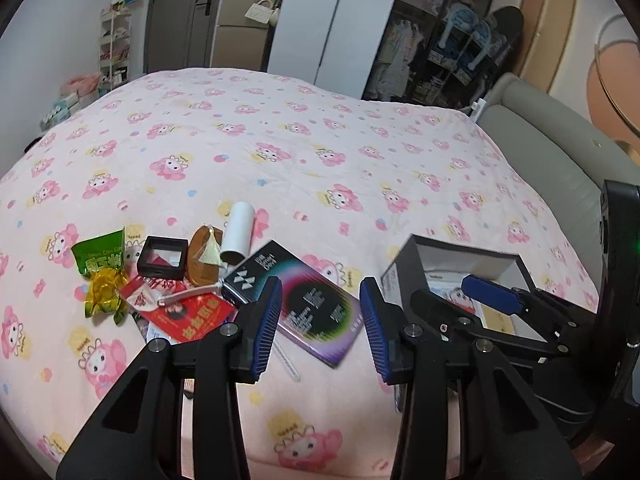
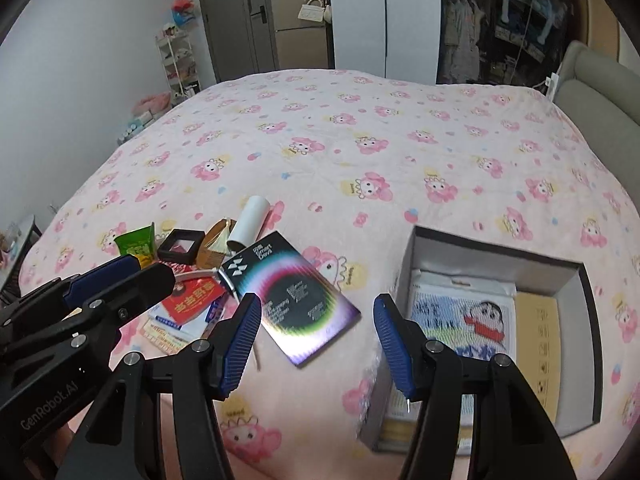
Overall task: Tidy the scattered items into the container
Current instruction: 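Move the right gripper back to the black Smart Devil box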
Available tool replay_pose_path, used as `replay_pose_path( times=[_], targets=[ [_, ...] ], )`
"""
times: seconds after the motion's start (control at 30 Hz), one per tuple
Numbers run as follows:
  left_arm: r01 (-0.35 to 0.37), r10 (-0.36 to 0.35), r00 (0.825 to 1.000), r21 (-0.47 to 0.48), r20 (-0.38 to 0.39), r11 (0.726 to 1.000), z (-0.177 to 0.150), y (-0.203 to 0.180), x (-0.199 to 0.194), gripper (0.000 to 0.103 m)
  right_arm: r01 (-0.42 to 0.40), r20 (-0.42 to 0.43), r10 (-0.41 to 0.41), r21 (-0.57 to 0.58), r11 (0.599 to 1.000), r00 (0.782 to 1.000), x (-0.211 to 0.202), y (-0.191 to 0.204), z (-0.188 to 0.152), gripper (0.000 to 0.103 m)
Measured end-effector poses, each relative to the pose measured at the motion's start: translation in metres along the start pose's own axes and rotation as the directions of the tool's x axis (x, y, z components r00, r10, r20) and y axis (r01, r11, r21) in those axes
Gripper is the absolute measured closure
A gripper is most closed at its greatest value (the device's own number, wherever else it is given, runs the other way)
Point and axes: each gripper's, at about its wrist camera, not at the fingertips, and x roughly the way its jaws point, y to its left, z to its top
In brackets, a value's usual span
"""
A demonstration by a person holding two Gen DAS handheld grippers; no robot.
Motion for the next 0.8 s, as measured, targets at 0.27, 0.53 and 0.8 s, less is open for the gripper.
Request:
replay_pose_path(
  times=[0.27,0.53,0.8],
  targets=[
    [-0.044,0.036,0.994,-0.079,-0.1,0.996,0.022,0.032,0.075,0.062,-0.046,-0.14,0.061,0.108,0.993,0.988,0.071,-0.011,0.014,0.048],
    [-0.117,0.089,0.959,-0.091,-0.269,0.989,0.009,0.058,0.146,0.063,-0.052,-0.249,0.081,0.119,0.992,0.965,0.121,0.006,-0.018,0.048],
    [-0.031,-0.101,0.915,-0.316,-0.391,0.948,-0.024,0.083,0.168,0.063,0.061,-0.257,-0.031,0.111,0.992,0.966,0.152,-0.001,-0.024,0.048]
  ],
)
